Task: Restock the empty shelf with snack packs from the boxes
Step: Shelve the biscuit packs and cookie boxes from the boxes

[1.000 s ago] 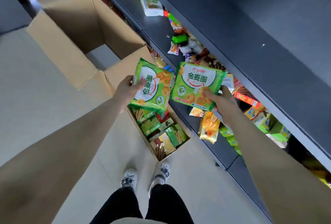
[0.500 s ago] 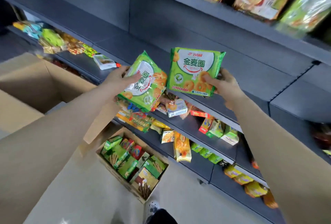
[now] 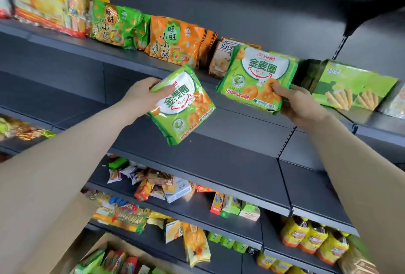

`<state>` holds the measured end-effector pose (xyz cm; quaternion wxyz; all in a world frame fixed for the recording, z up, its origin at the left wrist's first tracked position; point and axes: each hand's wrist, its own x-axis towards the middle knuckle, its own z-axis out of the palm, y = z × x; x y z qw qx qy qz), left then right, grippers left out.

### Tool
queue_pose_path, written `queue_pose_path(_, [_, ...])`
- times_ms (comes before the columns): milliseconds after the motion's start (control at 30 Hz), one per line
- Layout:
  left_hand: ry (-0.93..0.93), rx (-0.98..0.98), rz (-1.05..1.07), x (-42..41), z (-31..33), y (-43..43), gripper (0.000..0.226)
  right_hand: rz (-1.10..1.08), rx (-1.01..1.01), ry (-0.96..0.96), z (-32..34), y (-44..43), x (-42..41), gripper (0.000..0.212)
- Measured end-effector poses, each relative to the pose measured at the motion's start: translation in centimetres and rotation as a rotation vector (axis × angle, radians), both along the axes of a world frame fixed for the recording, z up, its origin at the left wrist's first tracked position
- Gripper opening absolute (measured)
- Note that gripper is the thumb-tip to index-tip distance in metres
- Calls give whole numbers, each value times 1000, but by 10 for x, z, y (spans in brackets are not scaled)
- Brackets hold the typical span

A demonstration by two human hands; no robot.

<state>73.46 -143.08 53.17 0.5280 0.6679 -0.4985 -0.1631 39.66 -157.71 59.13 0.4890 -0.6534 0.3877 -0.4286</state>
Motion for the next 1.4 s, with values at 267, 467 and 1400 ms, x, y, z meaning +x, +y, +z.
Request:
queue_pose_path(267, [-55, -91, -62, -41, 77, -91, 40, -284, -56, -151, 38, -92, -74, 35])
queue_pose_path(467, [-72, -117, -46, -69, 111, -152, 31, -441, -111, 50, 33, -177, -95, 43])
queue_pose_path(1400, [-114, -60, -257, -144, 150, -302, 28, 166, -112, 61, 81, -254, -43, 57])
